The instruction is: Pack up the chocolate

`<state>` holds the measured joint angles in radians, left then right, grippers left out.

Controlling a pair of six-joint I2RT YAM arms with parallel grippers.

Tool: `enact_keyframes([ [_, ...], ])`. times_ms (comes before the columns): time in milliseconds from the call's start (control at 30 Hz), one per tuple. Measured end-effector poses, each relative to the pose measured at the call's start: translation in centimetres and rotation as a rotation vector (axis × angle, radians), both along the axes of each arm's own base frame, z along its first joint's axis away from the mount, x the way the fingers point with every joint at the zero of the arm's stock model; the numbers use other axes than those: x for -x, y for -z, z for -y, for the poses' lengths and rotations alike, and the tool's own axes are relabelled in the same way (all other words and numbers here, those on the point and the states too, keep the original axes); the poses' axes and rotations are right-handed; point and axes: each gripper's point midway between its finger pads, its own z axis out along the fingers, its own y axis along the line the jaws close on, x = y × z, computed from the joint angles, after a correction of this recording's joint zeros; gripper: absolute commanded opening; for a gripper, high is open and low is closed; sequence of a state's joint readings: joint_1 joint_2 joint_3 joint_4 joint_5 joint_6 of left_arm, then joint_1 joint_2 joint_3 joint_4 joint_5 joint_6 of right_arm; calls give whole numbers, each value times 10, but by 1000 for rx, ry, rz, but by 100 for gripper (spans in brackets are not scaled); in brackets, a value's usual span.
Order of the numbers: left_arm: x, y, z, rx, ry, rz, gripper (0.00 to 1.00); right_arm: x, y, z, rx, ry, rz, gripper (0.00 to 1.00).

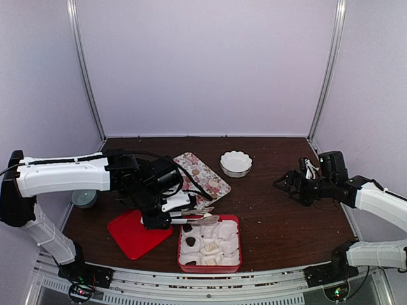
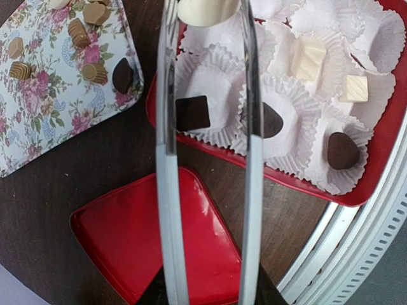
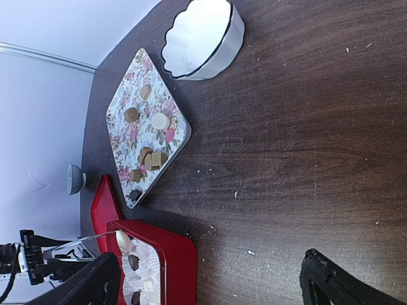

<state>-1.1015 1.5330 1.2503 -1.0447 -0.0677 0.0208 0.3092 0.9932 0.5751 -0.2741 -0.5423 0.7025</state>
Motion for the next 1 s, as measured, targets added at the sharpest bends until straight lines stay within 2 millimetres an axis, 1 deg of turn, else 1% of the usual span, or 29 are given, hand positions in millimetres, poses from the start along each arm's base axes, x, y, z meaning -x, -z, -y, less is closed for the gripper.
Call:
enact_keyframes([
  [200,0,0,0,-1,1,1,38,0,1,0,1,0,-4,100],
  [633,0,-3,-1,5,2,4,38,0,2,0,3,0,-7,100],
  [700,0,-7,0,18,0,10,38,0,2,0,3,0,-6,100],
  [833,-4,-27,4,77,-15,32,38,0,2,0,2,0,-6,100],
  [900,-9,-41,6,122,-36,43,39,-1,2,0,2,0,-5,100],
  [1000,-24,-57,3,174,-95,55,39,-2,1,-1,0,0,1,100],
])
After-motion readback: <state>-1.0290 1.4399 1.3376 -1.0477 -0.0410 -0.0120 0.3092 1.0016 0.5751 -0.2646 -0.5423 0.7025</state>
